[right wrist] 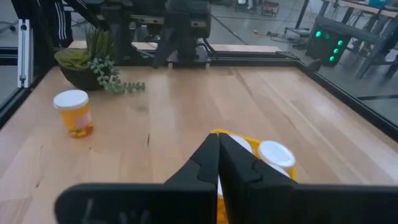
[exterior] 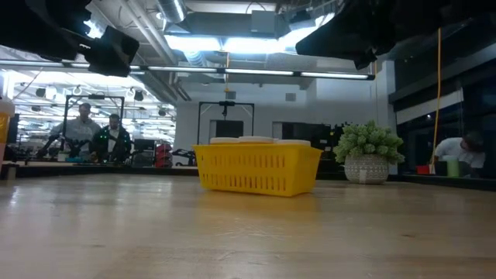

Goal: Pick and place pill bottles into a basket
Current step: Put the orange pill bottle into the yellow bin

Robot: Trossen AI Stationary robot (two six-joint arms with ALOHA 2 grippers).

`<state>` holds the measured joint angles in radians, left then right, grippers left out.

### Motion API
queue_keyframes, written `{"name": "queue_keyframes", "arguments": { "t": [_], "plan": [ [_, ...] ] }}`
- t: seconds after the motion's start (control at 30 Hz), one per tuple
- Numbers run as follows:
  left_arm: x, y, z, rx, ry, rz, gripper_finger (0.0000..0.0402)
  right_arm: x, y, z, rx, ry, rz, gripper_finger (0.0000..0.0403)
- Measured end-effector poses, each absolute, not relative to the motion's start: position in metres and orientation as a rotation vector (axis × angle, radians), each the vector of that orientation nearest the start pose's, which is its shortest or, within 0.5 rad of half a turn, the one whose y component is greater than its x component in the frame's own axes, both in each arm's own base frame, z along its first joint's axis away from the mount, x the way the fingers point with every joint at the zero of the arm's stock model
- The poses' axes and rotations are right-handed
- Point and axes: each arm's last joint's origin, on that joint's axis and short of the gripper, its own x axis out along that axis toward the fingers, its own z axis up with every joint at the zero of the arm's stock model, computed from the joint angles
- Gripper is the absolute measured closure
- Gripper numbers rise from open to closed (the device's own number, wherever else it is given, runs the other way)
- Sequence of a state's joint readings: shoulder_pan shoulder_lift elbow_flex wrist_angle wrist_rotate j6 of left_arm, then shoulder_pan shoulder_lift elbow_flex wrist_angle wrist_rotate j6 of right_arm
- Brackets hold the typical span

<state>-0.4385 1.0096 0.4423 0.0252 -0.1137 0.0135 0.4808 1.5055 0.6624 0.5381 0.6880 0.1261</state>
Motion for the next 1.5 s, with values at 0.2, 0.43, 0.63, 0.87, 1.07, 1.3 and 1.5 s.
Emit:
{"name": "queue_keyframes", "arguments": {
  "t": [0.2,0.43,0.63,0.87,1.07,1.3,1.5],
  "plan": [
    [0.177,-0.093,0.195,0.166,0.539,-0.496,0.0144,0.271,0.121,0.197,-0.040,0.240,-0.221,0.0391],
    [0.176,-0.102,0.186,0.213,0.580,-0.489,0.0144,0.271,0.121,0.197,0.007,0.232,-0.227,0.0397],
    [0.183,-0.111,0.169,0.202,0.658,-0.501,0.0144,0.271,0.121,0.197,0.037,0.229,-0.230,0.0387],
    [0.182,-0.122,0.154,0.174,0.738,-0.593,0.0144,0.271,0.121,0.197,0.041,0.229,-0.230,0.0392],
    [0.184,-0.130,0.151,0.154,0.720,-0.641,0.0144,0.273,0.122,0.192,0.086,0.232,-0.237,0.0396],
    [0.190,-0.135,0.145,0.157,0.690,-0.652,0.0144,0.279,0.125,0.179,0.101,0.245,-0.242,0.0386],
    [0.195,-0.139,0.144,0.156,0.646,-0.660,0.0144,0.281,0.126,0.178,0.093,0.221,-0.235,0.0385]
  ]
}}
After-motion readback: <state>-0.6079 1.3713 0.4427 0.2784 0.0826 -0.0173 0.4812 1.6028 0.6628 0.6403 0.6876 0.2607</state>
